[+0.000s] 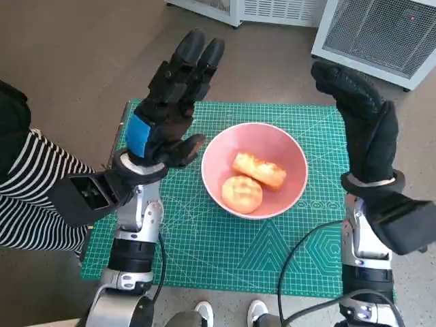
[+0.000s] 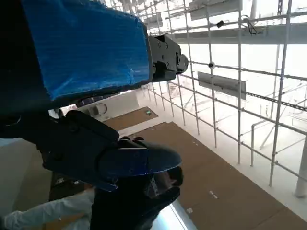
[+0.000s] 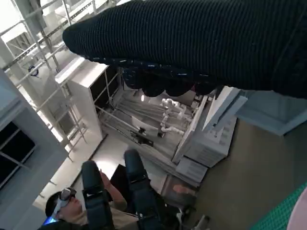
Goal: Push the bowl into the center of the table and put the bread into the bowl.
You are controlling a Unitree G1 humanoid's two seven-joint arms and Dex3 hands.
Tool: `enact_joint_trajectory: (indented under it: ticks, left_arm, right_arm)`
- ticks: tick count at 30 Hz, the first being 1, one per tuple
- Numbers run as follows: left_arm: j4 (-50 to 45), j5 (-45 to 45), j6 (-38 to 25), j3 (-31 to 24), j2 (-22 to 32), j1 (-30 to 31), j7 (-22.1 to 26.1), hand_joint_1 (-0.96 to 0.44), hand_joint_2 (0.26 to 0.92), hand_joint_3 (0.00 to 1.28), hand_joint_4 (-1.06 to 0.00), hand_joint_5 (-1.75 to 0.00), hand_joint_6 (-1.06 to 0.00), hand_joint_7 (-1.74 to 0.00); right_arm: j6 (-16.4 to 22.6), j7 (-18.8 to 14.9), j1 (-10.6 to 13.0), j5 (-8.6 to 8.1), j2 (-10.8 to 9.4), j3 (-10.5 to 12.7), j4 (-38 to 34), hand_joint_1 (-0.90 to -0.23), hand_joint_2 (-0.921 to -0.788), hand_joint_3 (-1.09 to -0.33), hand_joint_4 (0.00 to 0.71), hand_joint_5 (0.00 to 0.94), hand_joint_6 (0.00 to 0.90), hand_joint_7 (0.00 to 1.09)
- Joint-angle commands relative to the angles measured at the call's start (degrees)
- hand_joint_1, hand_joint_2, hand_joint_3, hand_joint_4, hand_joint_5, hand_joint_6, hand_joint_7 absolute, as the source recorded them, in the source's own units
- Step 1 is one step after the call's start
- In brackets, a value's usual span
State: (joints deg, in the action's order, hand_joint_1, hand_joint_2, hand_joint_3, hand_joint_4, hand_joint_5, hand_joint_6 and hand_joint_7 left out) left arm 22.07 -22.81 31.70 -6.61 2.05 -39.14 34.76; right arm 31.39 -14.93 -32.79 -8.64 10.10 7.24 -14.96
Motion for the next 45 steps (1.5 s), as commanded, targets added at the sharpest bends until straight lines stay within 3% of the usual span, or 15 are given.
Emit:
enact_joint_trajectory:
  ticks: [1,4,7,12,28,37,45]
  left_arm:
    - [1.09,-0.93,1.06,-0.50,-0.18,-1.20,0.79,-0.70,0.921,0.45,-0.05,-0.02,-0.11,-0.03]
    - [1.79,-1.39,1.14,-0.89,-0.09,-1.57,1.28,-0.70,0.921,0.45,-0.04,-0.02,-0.11,-0.03]
    - [2.52,-1.76,1.29,-1.32,0.05,-1.99,1.75,-0.70,0.921,0.45,-0.01,-0.11,-0.03,-0.23]
    - [3.67,-2.19,1.46,-2.13,0.40,-2.76,2.49,-0.70,0.921,0.45,0.00,-0.15,0.00,-0.30]
    - [6.38,-4.60,1.04,-4.85,1.48,-6.00,4.24,-0.70,0.921,0.40,0.00,-0.15,0.00,-0.36]
    - [8.09,-6.03,3.59,-5.79,-0.20,-6.45,5.29,-0.67,0.921,0.43,0.00,-0.07,0.00,-0.34]
    - [10.69,-6.39,5.33,-6.17,-2.35,-7.12,4.99,-0.67,0.921,0.46,0.00,-0.07,0.00,-0.33]
  right_arm:
    - [0.51,0.56,0.41,0.87,-0.52,-0.50,-1.62,-0.726,-0.921,-0.687,0.178,0.001,0.031,0.49]
    - [1.07,0.49,0.14,0.64,-0.56,-0.64,-2.36,-0.725,-0.921,-0.687,0.177,0.001,0.028,0.48]
    - [1.72,0.30,-0.22,0.27,-0.56,-0.70,-3.27,-0.725,-0.921,-0.687,0.177,0.001,0.026,0.49]
    - [2.95,0.05,-1.45,-0.13,-0.61,-0.63,-5.63,-0.725,-0.921,-0.687,0.177,0.000,0.028,0.49]
    - [6.93,-0.72,-6.38,-0.51,-1.19,-0.79,-13.01,-0.721,-0.921,-0.697,0.183,0.003,0.026,0.50]
    - [9.24,-1.68,-6.90,-1.19,-2.06,-0.79,-15.07,-0.735,-0.921,-0.700,0.185,0.003,0.024,0.51]
    - [11.48,-2.00,-7.54,-0.42,-2.36,-1.06,-17.44,-0.737,-0.921,-0.710,0.173,0.000,0.016,0.51]
